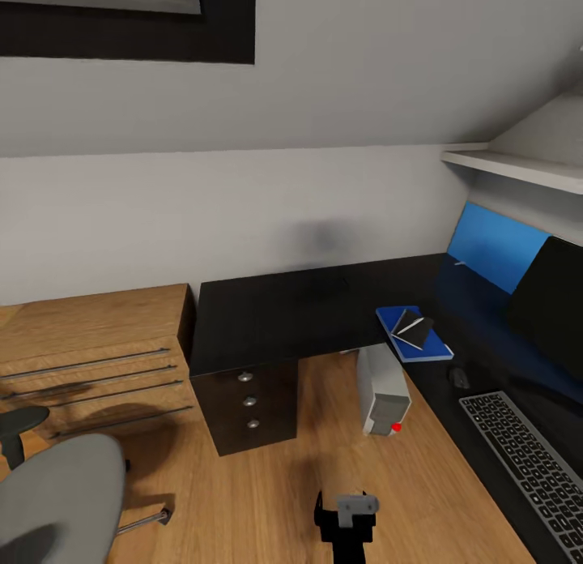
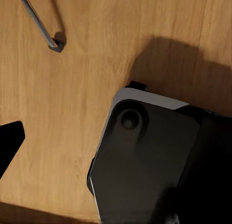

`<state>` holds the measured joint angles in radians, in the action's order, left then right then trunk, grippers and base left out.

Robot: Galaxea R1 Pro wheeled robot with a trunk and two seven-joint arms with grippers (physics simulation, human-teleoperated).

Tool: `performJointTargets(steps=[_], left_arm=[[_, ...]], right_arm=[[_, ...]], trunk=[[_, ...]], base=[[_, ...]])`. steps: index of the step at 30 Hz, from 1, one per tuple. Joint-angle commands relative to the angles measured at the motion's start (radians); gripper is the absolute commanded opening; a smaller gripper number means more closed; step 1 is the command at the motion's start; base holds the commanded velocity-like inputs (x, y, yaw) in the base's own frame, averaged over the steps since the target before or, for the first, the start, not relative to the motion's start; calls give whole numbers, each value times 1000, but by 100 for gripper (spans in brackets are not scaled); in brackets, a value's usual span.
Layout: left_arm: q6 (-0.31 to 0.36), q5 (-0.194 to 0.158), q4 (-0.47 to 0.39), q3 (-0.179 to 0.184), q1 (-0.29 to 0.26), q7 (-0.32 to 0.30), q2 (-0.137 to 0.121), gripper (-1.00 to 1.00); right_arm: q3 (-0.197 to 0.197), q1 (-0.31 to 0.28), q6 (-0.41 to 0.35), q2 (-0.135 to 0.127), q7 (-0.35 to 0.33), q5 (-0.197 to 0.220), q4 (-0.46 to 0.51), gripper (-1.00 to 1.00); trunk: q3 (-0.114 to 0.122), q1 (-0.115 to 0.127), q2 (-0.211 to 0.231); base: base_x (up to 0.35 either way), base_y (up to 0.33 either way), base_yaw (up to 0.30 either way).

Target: In the bedroom, organize the workspace by keeping the computer under the desk, ensuring the monitor is on the desk, placing the keyboard on the desk next to the monitor, placing the mouse on the desk next to the keyboard, moving the folder from the swivel chair onto the desk next to the mouse, stacking the notebook on top of the folder with the pen on top of the notebook, and positioning the swivel chair next to the desk.

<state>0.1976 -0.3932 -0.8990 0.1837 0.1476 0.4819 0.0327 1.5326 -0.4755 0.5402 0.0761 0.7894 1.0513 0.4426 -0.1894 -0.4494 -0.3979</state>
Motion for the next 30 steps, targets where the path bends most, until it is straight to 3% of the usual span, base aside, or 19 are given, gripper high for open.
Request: performJointTargets(steps=[1, 2, 3, 6, 7, 9, 15, 21, 25, 30], left_arm=[[0, -6, 18, 2, -7, 1, 0, 100], [-3, -6, 36, 2, -13, -4, 0, 100], [-25, -6, 99, 2, -43, -11, 0, 100], [-75, -6, 204, 2, -96, -18, 0, 100], [-100, -6, 258, 2, -123, -21, 0, 100], [-121, -6, 306, 2, -148, -23, 0, 100], [-137, -7, 345, 2, -169, -40, -1, 100], [-141, -9, 401, 2, -197, -104, -15, 100], [-142, -11, 433, 2, -220, -121, -18, 100], [-142, -12, 454, 2, -236, -131, -22, 100]], right_arm=[[8, -2, 3, 1, -6, 9, -14, 100], [7, -2, 4, 1, -19, 11, -28, 100], [-14, -2, 4, 1, -98, 33, -79, 100], [-62, -2, 3, 2, -232, 81, -161, 100], [-96, -2, 3, 2, -293, 109, -206, 100], [-137, -2, 3, 1, -351, 137, -252, 100], [-197, -2, 1, -4, -412, 162, -301, 100], [-244, -2, -7, -8, -478, 170, -329, 100], [-254, -2, -14, -9, -496, 171, -336, 100], [-260, -2, -98, -16, -511, 177, -343, 100]], trunk=[[-2, -1, -2], [-2, -1, -2], [-2, -1, -2], [-2, -1, -2], [-2, -1, -2], [-2, -1, -2], [-2, -1, -2], [-2, -1, -2], [-2, -1, -2], [-2, -1, -2]], base=[[-2, 1, 0], [-2, 1, 0], [0, 0, 0], [0, 0, 0], [0, 0, 0], [0, 0, 0], [0, 0, 0], [0, 0, 0], [0, 0, 0], [0, 0, 0]])
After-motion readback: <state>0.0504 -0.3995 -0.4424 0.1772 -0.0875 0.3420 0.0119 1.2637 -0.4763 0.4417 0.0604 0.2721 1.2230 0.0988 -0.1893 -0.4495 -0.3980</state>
